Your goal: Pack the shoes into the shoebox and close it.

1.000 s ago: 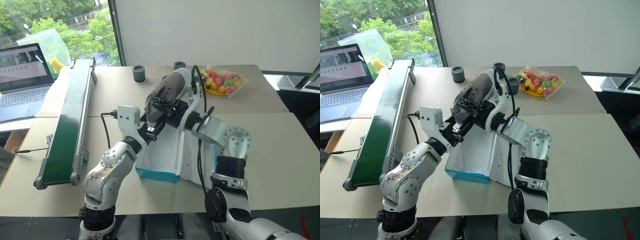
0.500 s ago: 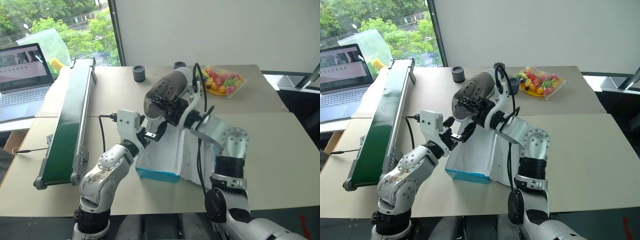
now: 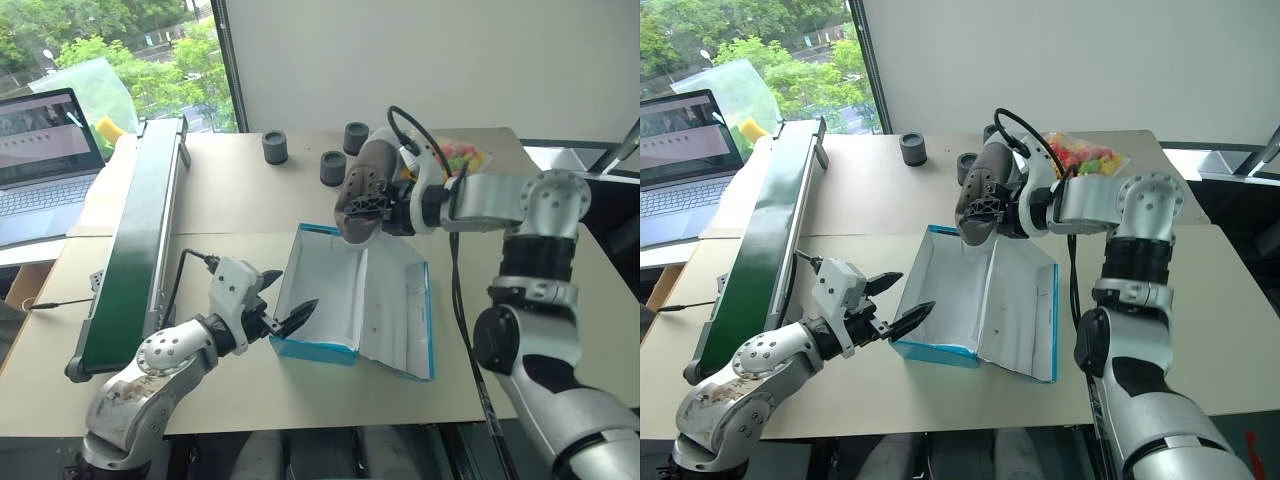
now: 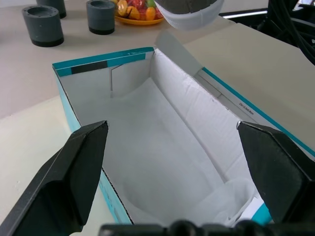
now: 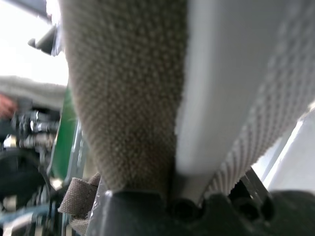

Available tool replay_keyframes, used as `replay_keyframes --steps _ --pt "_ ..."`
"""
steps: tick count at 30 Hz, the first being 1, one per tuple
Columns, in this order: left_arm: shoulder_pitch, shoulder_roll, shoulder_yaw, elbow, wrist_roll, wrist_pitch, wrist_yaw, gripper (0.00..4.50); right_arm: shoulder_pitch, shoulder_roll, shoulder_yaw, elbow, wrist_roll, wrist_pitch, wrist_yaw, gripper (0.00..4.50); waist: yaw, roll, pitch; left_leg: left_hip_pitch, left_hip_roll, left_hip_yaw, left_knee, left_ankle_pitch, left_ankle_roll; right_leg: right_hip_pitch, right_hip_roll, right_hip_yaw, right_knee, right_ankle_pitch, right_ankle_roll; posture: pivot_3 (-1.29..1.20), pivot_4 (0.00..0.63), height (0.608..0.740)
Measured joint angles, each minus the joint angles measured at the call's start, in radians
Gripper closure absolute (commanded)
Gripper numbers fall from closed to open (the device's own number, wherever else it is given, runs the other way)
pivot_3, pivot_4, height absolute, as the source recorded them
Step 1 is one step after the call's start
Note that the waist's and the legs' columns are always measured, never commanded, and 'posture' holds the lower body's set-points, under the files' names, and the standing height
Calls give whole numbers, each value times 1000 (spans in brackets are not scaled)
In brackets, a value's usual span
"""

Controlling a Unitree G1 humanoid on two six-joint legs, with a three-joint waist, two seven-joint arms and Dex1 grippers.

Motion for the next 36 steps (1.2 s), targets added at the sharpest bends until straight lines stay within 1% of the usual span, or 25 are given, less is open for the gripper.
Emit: replay_keyframes --steps 2,4,6,7,8,10,12,15,17,20,23,25,27,29,30,32,34,36 --pt "0 36 0 0 -11 -5 -42 16 -34 6 31 78 105 1 -100 3151 2 0 0 0 0 0 0 0 0 1 0 0 0 0 0 0 150 740" --pt "1 62 0 0 -15 -8 -78 16 -16 8 94 108 270 -15 -228 3151 6 0 0 -1 0 0 0 0 0 1 0 -1 -2 0 0 0 150 740" --pt "10 106 12 0 -29 -9 -122 16 64 61 143 41 421 -67 -350 3151 5 0 0 -3 0 -2 0 0 0 0 0 -1 -2 0 0 0 150 740" --pt "11 125 19 0 -33 -9 -139 16 105 94 152 7 456 -87 -389 3151 5 0 0 -3 0 -2 0 0 0 0 0 -1 -2 0 0 0 150 740" --pt "11 152 33 -1 -38 -9 -164 16 176 147 160 -64 482 -120 -454 3151 4 0 0 -4 0 -2 0 0 0 -1 0 0 -1 0 1 0 150 740" --pt "13 190 59 -2 -47 -10 -194 16 271 193 163 -145 501 -165 -543 3151 6 0 0 -6 0 -3 1 0 0 -2 0 -1 -1 0 1 0 150 740" --pt "25 233 103 -2 -65 -11 -234 16 366 233 149 -267 503 -229 -660 3151 7 0 0 -7 0 -3 2 0 0 -2 -1 0 -1 1 2 0 150 740" --pt "33 286 149 1 -66 -43 -289 16 464 296 117 -417 509 -324 -799 3151 4 1 0 -5 0 -3 2 0 0 -2 0 0 -2 1 2 0 150 740" --pt "39 332 172 33 -53 -77 -331 16 528 308 117 -478 509 -363 -858 3151 3 1 1 -4 0 -3 1 0 0 -2 1 1 -1 1 2 0 150 740" --pt "39 346 181 68 -42 -87 -354 16 567 301 117 -511 509 -388 -898 3151 0 1 1 -3 0 -1 1 0 0 -2 1 2 -2 1 2 0 150 740" --pt "9 346 175 70 -46 -92 -370 16 593 277 150 -568 510 -393 -890 3151 1 1 1 -3 1 -2 1 0 0 -2 1 2 -2 1 2 0 150 740" --pt "-11 346 167 73 -45 -96 -378 16 612 230 187 -583 510 -375 -850 3151 2 1 1 -3 0 -1 1 0 0 -1 1 2 -3 1 2 0 150 740" --pt "-27 345 152 83 -43 -99 -383 16 625 133 250 -576 511 -325 -747 3151 3 1 1 -3 0 -1 1 0 0 -1 1 2 -4 1 2 0 150 740" --pt "-35 343 134 94 -38 -105 -387 16 615 -24 339 -528 511 -243 -562 3151 6 1 1 -3 0 -1 1 0 0 1 1 2 -5 1 2 0 150 740" --pt "-37 342 130 95 -35 -106 -387 16 608 -61 357 -511 510 -221 -519 3151 6 1 1 -3 0 -1 2 0 0 1 1 2 -5 1 2 0 150 740" --pt "-42 337 120 97 -33 -108 -386 16 547 -188 459 -431 509 -153 -344 3151 4 1 1 -3 0 0 2 0 0 0 1 2 -4 1 2 0 150 740" --pt "-50 334 118 97 -33 -110 -385 16 487 -263 525 -379 509 -111 -235 3151 1 1 1 -2 1 0 1 0 1 0 2 3 -4 1 2 0 150 740" --pt "-47 332 118 95 -32 -112 -380 16 405 -310 606 -310 509 -83 -135 3151 -3 1 1 -2 3 1 1 0 1 0 4 4 -4 1 2 0 150 740"
